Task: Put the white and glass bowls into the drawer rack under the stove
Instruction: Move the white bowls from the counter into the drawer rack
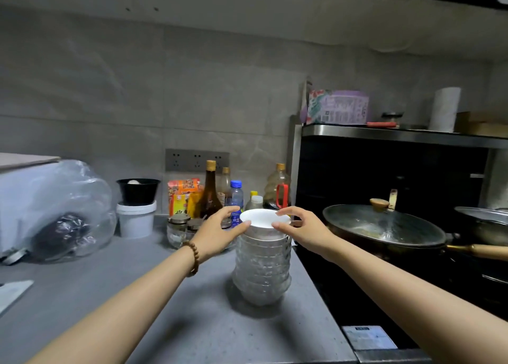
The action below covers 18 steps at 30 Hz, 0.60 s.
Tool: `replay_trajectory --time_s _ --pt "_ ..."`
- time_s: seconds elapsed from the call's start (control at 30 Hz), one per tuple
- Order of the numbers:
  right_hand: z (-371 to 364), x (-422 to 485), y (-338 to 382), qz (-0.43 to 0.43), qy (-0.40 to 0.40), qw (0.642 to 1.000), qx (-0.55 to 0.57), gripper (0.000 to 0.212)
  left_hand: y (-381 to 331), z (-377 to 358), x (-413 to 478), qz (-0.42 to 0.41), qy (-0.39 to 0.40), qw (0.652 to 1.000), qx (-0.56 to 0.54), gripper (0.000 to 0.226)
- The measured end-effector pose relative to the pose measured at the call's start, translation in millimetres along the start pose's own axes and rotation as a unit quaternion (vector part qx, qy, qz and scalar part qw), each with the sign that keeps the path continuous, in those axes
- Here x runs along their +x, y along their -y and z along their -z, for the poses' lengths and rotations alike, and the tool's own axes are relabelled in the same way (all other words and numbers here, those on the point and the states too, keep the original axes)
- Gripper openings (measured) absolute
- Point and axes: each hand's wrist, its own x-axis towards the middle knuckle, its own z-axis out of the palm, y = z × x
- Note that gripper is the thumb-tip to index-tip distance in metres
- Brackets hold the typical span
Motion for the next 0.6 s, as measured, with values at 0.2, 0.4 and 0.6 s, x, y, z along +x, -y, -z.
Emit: replay_trajectory --time_s 0.2,0.4,0.6 --pt "-9.5 6.1 -7.8 0.004 0.013 0.999 0.039 0.016 10.8 -14.7 10.4 -0.008 0.035 0.999 -0.023 0.031" --pt "-12.1 6.7 -14.1 0.021 -0.018 0.999 0.039 0.018 13.5 -27.6 16.3 -0.037 0.025 0.997 -0.056 0.026" --pt "-11.7 10.2 -10.4 0.024 -0.041 0.996 0.07 0.014 11.4 -35.7 19.9 -0.043 -0.026 0.994 -0.094 0.022"
